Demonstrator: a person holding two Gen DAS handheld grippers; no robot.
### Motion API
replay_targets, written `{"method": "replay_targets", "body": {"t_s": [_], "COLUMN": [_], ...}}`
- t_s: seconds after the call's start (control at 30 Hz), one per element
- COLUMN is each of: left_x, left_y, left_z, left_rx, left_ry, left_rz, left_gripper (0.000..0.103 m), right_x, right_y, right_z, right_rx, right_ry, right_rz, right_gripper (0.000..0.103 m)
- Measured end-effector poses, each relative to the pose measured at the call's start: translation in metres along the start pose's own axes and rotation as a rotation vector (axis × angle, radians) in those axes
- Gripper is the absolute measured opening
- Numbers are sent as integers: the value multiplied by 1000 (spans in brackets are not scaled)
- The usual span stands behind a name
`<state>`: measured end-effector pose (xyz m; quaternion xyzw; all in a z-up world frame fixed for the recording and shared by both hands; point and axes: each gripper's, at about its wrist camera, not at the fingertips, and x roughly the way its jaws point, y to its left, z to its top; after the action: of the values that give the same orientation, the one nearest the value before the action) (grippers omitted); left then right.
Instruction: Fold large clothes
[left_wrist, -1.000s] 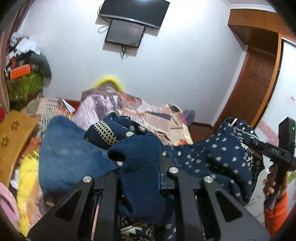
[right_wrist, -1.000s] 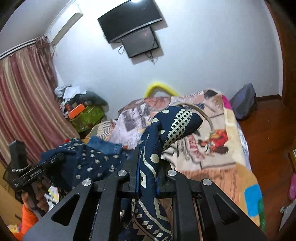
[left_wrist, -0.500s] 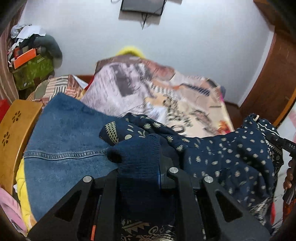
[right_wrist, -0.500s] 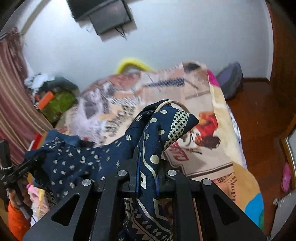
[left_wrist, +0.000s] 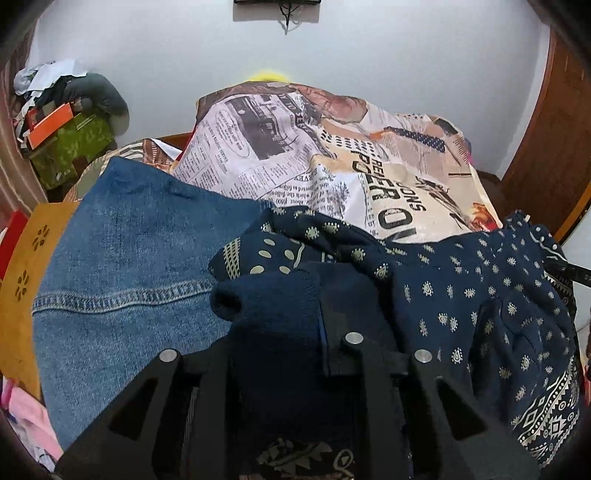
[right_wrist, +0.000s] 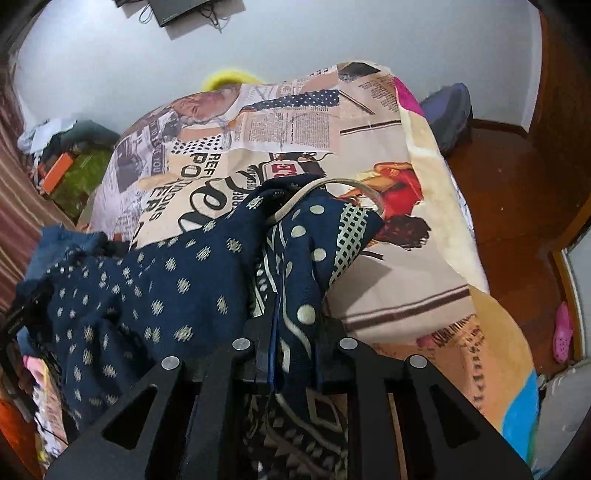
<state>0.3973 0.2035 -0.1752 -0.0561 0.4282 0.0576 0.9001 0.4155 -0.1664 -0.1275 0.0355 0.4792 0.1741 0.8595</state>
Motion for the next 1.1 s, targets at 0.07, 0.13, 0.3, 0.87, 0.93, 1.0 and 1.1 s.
{"method": "replay_targets", "body": {"t_s": [0.07,0.13,0.3,0.87,0.93,1.0,1.1], "left_x": [-3,-8,-35,-82,-78,-76,-76], "left_y": [0,1,-2,5,9,12,12], "left_z": [-1,-4,-18,-161,-180,-198,-219], "left_rx": [-12,-26,-15,-28,-53,-73,-88], "left_ry": [9,25,26,218,255,292,327], "left_rz": [6,12,4,-64,-72,-84,-94], "left_gripper": [26,34,47,61,61,61,61], "right_x": [-9,-15,-48,-107,-108,-112,-123], "right_y": [4,7,13,26,25,22,12], "right_z": [-3,-7,-28,-155,-172,-187,-203], "right_rx": [-30,-56,-71,-129,-132,-117,-46], "right_ry": [10,19,33,125,156,151,139], "right_rz": [-13,-34,-14,-25,-38,-40,-27], "right_gripper": [15,16,33,46,46,48,56]}}
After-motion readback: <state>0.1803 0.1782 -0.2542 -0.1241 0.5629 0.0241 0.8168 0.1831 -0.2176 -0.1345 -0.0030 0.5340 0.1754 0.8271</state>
